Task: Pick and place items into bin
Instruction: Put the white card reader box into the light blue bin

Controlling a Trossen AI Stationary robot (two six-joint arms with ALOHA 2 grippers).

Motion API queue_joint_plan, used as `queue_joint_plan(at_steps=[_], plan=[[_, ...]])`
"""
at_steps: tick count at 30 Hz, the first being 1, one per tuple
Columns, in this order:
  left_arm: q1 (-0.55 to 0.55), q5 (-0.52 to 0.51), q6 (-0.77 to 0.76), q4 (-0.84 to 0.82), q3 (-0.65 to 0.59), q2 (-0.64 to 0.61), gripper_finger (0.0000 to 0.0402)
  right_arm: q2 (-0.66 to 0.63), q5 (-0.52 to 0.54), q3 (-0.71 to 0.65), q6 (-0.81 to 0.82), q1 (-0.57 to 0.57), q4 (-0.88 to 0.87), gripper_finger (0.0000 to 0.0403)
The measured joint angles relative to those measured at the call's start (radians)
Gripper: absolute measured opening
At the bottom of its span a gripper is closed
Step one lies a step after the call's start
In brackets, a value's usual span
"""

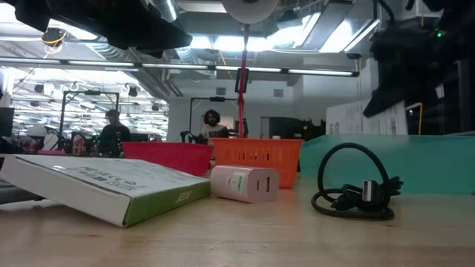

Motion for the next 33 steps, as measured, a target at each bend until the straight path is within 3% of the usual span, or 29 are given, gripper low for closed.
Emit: queue_joint_plan(at_steps=[13, 33], plan=[[0.0, 0.0, 0.0, 0.001, 0.0, 0.0, 0.0004, -0.005, -0.202, -0.015, -0.202, -0.165, 0.105, 0.0026], [0.0, 0.0, 0.0, 0.001, 0.0, 0.0, 0.0004, 0.068, -0.27, -0.014, -0.249, -0.213, 0.137, 0.0026]])
